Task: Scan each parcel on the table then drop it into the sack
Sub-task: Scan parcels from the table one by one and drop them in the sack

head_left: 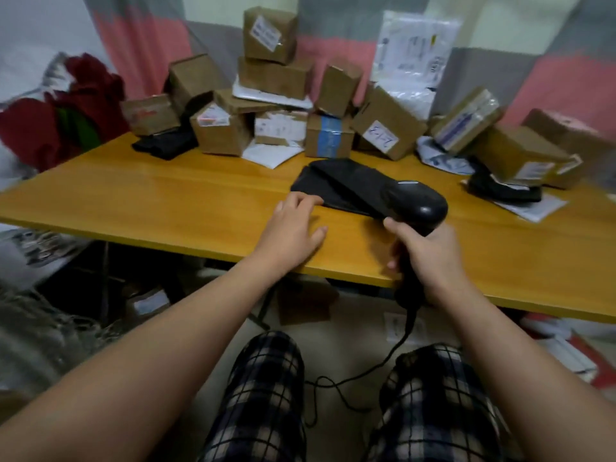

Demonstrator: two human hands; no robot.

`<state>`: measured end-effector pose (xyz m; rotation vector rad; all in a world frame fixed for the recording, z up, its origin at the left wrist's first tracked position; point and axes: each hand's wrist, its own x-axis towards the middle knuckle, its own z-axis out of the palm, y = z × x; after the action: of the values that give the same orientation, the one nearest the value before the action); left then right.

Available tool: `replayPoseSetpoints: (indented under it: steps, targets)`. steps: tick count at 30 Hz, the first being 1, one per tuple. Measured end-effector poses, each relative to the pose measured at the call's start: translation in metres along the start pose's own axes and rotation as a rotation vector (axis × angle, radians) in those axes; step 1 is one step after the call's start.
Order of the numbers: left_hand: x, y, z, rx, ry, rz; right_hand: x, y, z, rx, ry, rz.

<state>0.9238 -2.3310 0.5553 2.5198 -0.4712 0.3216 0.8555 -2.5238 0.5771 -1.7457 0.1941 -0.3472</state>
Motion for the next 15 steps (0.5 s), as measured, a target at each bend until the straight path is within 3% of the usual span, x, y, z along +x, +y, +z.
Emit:
replayPoseSetpoints:
  steps: [9, 11, 13, 15]
  targets:
    - [0.079, 0.059, 0.041, 0.405, -0.142, 0.351, 0.009, -0.001, -0.036, 0.055, 0.063, 0.104]
    - [0.088, 0.064, 0.042, 0.472, -0.107, 0.433, 0.011, -0.003, -0.041, 0.043, 0.065, 0.095]
    - [0.095, 0.067, 0.038, 0.377, -0.003, 0.453, 0.014, -0.009, -0.046, 0.029, 0.072, 0.059]
    - [0.103, 0.070, 0.024, 0.053, 0.121, 0.314, 0.018, -0.017, -0.051, 0.030, 0.086, 0.007]
